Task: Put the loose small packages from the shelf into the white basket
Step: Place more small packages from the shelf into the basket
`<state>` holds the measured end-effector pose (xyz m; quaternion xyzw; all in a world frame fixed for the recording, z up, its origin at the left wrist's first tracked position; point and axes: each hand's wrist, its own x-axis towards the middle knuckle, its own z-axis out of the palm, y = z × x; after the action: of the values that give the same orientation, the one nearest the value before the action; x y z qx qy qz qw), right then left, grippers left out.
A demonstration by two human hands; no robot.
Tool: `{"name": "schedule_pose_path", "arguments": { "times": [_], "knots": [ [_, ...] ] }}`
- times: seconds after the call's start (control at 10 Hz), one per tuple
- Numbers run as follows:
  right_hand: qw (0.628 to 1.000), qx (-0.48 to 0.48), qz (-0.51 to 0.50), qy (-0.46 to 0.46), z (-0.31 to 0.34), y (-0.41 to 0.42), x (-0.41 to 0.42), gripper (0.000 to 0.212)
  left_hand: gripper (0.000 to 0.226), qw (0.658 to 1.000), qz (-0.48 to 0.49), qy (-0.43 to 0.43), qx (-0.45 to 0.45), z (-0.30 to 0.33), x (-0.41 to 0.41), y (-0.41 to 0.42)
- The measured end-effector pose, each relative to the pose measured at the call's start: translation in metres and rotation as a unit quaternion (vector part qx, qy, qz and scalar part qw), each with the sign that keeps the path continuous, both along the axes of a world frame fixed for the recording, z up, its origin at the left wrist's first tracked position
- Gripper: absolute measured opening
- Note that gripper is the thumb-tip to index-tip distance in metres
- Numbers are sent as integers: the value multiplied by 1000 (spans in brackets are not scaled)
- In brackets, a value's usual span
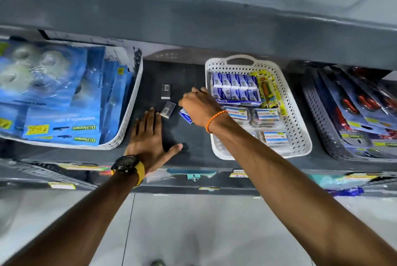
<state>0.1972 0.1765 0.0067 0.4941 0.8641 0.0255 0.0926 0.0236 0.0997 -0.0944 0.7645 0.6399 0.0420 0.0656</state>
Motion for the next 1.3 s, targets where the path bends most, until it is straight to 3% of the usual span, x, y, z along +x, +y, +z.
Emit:
{"name": "schedule_pose_path", "arguments": {
  "times": [0.3,0.4,0.5,0.6,0.7,0.8,1.0,1.2,1.3],
  "knots": [
    [998,7,-5,58,-16,5,6,33,123,1000,9,-1,-16,2,0,0],
    [973,-45,-56,220,2,-1,14,28,122,1000,9,-4,-15,1,1,0],
    [944,1,-141,297,25,4,42,27,122,1000,12,-8,-9,1,1,0],
    [951,72,-221,203,39,15,79,16,124,1000,14,-8,-17,2,3,0],
    [954,37,-265,137,30,24,98,17,124,1000,17,-5,-19,4,3,-1],
    [948,-8,-283,147,22,25,101,37,123,1000,16,-2,-19,7,4,-1],
    [927,-40,-293,231,20,25,97,42,123,1000,14,0,-22,8,3,-1],
    [912,-50,-276,300,16,25,88,36,123,1000,13,0,-22,9,4,-1],
    [923,54,-273,267,13,26,87,21,123,1000,13,0,-23,9,4,-2]
  ]
}}
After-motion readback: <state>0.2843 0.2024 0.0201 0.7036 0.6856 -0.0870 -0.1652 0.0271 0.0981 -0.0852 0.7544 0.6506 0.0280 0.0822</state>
